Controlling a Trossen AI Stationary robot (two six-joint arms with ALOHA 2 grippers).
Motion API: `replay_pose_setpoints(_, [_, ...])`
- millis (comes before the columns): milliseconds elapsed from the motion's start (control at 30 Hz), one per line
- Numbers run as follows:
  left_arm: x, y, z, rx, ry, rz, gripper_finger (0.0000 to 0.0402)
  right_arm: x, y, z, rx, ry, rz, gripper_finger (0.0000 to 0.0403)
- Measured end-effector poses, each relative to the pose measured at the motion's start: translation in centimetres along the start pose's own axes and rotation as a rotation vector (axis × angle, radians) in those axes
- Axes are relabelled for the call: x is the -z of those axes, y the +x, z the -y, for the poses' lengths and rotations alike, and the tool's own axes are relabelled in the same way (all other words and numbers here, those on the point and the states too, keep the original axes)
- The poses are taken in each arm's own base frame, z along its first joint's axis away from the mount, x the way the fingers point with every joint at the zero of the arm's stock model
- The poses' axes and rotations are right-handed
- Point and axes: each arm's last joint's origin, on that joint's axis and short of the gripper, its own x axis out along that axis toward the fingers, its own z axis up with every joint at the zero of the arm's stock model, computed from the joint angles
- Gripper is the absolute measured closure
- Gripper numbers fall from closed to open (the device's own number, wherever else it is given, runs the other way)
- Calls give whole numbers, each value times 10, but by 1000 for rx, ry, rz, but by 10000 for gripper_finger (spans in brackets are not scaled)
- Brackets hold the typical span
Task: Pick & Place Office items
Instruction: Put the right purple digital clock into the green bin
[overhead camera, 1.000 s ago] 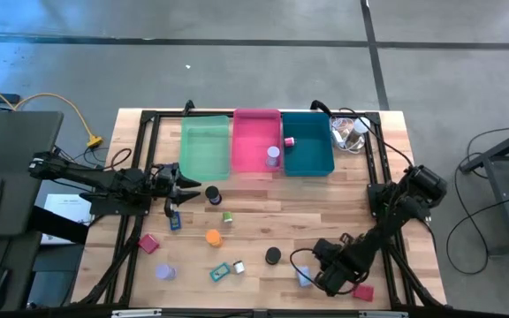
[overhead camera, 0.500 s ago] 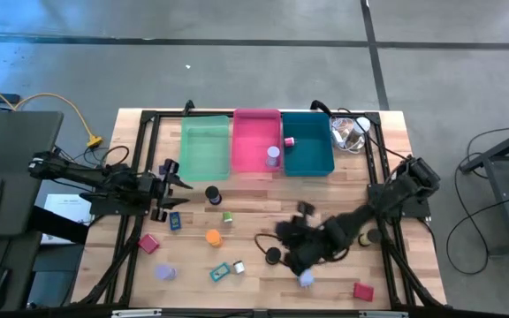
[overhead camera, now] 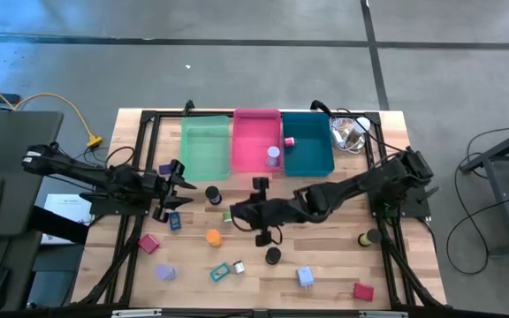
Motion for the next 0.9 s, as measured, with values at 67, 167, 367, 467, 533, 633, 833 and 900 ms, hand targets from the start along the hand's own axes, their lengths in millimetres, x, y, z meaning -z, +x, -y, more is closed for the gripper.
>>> replay_pose_setpoints(67, [3, 4, 0, 0, 0, -31, 246, 1, 3, 3, -27, 6, 3, 283])
replay_pose_setpoints(167, [7, 10, 1, -5, -12, -79, 244, 0, 8, 2, -52, 10, 21, 283])
replay_pose_setpoints(367, [4, 22, 9, 49, 44, -47, 219, -6, 8, 4, -46, 20, 81, 283])
replay_pose_setpoints(467, [3, 24, 12, 49, 134, -19, 206, -7, 8, 6, -62, 4, 102, 283])
replay_pose_setpoints(533, [3, 25, 13, 43, 221, -4, 200, -7, 10, 9, -55, -6, 106, 283])
replay_pose_setpoints(633, [4, 27, 14, 28, 300, 13, 197, -4, 16, 13, -43, -7, 97, 283])
replay_pose_setpoints(833, [9, 32, 13, 36, 186, 13, 197, -1, 25, 18, -25, -3, 90, 283])
replay_pose_setpoints(900, [13, 37, 12, 35, 194, -8, 197, 0, 26, 18, -25, -5, 86, 283])
